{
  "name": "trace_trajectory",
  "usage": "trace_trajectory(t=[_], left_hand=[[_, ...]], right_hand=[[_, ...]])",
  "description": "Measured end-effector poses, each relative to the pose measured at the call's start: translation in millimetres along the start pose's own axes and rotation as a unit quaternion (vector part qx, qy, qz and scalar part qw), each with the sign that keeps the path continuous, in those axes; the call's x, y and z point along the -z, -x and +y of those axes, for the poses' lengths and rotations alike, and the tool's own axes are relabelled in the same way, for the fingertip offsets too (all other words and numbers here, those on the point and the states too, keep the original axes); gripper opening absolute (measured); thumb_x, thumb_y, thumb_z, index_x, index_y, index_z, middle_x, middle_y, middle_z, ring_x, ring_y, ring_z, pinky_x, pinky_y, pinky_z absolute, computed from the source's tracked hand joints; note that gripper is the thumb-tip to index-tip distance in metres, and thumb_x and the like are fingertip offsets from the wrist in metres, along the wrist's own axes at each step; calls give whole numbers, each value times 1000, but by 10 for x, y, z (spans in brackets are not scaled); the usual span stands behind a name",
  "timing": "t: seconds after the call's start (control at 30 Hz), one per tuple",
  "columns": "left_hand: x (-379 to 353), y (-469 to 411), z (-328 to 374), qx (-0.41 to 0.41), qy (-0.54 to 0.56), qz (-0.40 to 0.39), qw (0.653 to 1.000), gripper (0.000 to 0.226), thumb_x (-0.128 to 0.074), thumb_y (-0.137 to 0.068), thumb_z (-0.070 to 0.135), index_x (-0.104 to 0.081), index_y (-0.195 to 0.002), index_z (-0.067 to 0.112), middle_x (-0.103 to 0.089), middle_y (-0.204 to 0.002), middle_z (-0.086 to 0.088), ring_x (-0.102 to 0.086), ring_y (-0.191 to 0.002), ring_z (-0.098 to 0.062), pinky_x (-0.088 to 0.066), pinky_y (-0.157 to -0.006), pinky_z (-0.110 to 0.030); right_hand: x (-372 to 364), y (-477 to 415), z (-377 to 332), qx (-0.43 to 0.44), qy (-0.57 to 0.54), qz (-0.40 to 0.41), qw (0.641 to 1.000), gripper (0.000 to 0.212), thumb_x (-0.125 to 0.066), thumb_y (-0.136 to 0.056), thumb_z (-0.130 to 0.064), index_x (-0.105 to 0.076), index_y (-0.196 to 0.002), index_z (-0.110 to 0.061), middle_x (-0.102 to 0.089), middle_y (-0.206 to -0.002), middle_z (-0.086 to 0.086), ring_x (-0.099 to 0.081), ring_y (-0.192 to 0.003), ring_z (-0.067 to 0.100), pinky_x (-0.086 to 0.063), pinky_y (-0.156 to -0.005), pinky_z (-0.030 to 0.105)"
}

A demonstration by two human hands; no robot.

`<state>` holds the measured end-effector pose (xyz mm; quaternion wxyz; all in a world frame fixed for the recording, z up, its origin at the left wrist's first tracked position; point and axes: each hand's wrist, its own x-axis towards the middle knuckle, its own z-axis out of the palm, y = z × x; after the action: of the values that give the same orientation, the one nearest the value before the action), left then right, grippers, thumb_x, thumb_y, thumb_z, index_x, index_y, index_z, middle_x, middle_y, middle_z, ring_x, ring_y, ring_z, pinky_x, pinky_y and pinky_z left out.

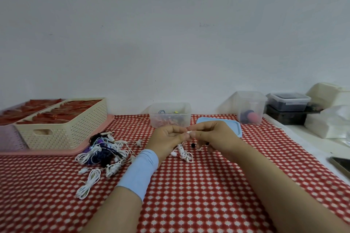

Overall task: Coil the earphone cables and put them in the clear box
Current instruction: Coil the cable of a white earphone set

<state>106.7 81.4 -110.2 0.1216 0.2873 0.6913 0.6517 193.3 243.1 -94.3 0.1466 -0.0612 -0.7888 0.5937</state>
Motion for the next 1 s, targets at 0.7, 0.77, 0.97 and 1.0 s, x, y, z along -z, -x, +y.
trace_trajectory(t=[0.7, 0.77, 0.97, 1.0], left_hand=[[-21, 3, 9, -30, 22, -15, 999, 12, -78, -79, 15, -78, -83, 26, -77, -93, 2, -71, -93, -13, -54, -89, -28], [-23, 6, 5, -28, 36, -32, 998, 14, -82, -69, 26, -79, -83, 25, -77, -97, -3, -71, -98, -19, -53, -96, -38], [-1, -17, -34, -11, 75, -71, 995, 27, -81, -61, 32, -80, -85, 20, -76, -92, -7, -70, -92, -19, -51, -98, -44], [-8, -14, -27, -12, 82, -75, 994, 23, -79, -63, 29, -80, -85, 21, -76, -91, -6, -69, -90, -18, -52, -97, -43]], right_hand=[[52, 26, -30, -95, -174, -74, 977, 25, -69, -88, -22, -75, -111, -20, -76, -101, 1, -65, -68, 13, -43, -50, 21], [43, 32, -33, -99, -169, -81, 977, 23, -74, -79, -22, -79, -101, -21, -76, -95, 0, -66, -64, 11, -43, -49, 19], [32, 15, -25, -127, -169, -97, 972, 19, -70, -86, -21, -77, -104, -20, -75, -91, -3, -66, -67, 9, -42, -49, 17], [37, 21, -33, -126, -174, -99, 972, 17, -69, -89, -21, -77, -104, -20, -75, -91, -3, -67, -68, 8, -42, -49, 17]])
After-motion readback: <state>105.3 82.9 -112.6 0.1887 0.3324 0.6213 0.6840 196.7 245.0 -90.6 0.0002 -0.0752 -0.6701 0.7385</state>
